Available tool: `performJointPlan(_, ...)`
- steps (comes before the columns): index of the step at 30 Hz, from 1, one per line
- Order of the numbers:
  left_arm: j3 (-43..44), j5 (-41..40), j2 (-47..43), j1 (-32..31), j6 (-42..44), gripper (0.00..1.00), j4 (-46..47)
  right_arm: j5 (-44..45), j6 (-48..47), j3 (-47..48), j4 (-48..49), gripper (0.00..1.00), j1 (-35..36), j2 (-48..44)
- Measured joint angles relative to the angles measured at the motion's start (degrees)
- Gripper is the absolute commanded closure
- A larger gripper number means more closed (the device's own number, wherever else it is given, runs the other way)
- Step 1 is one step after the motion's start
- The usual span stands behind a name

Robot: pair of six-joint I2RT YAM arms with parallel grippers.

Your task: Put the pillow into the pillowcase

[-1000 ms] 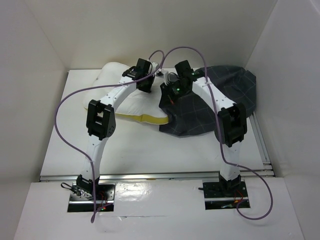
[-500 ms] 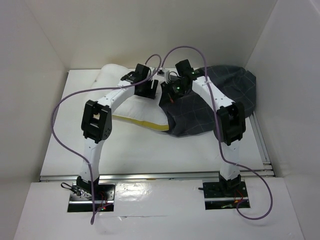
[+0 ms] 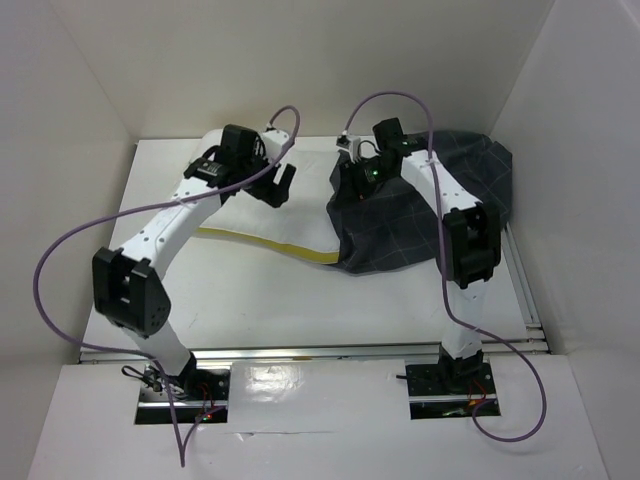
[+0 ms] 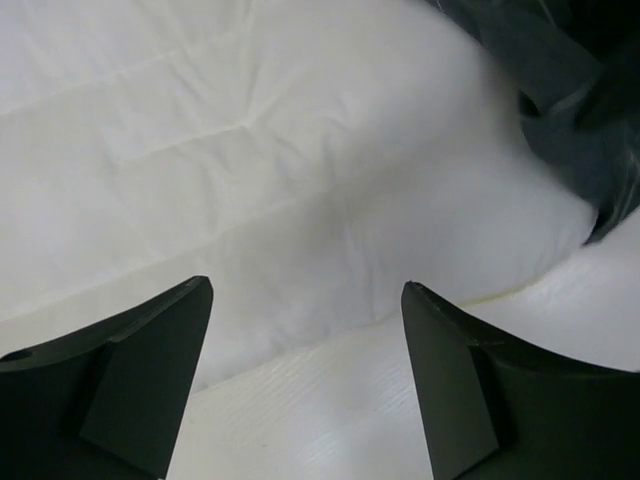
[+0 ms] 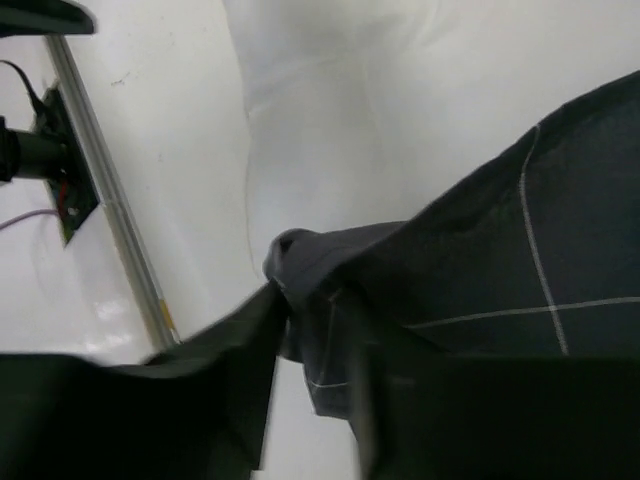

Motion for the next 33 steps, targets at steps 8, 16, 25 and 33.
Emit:
performJointPlan(8,-11.2,1.0,-6.3,-0.9,14.4,0.10,-1.5,0.5,-0.8,-2.9,0.1,0.41,-4.4,-3.6)
performJointPlan(16,-12.1,-3.1,-6.0,-0.9,17.1,0.10,2.6,4.7,-2.5,-19.6,0.1,0.41,-4.2,-24.1)
performJointPlan(25,-11.1,-4.5,-0.5,-1.0,17.3,0.10,5.8,9.5,-2.3,-32.1,4.0,0.41,1.2,-27.6)
performJointPlan(33,-9.8,-5.1,1.0,-1.2,17.4,0.10,7.0,16.1,3.9,-38.1,11.5,0.42,2.4,-28.1)
